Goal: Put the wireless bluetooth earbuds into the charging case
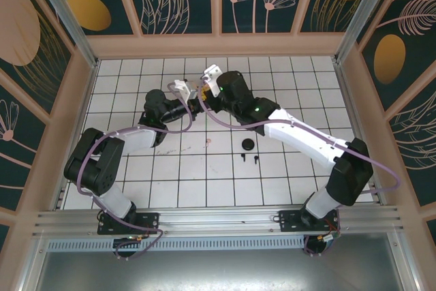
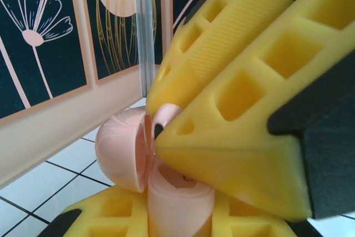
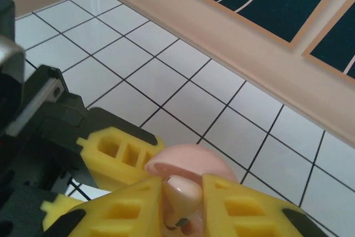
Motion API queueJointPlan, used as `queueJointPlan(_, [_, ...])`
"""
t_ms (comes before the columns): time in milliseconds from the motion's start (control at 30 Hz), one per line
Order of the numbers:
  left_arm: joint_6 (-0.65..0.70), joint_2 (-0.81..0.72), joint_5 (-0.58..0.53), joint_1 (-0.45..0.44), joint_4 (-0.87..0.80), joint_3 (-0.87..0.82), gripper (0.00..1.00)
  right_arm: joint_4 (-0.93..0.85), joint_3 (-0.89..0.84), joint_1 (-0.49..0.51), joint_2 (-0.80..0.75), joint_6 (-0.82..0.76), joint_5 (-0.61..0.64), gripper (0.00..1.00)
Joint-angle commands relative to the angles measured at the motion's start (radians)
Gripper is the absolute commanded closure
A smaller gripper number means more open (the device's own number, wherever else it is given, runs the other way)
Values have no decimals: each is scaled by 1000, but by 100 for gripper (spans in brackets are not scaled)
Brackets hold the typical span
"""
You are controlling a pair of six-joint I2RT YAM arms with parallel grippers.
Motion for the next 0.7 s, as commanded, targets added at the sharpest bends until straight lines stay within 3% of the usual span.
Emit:
queueJointPlan(0, [-12, 6, 9, -10, 51, 32, 100, -55, 58, 28, 33, 17, -19, 73])
queueJointPlan(400, [-20, 13, 1, -10, 66, 26, 100, -114, 147, 25, 54, 85, 34, 63])
queueJointPlan(667, [-22, 13, -9, -9, 73, 23, 100, -135, 180, -28, 12, 170, 2, 45])
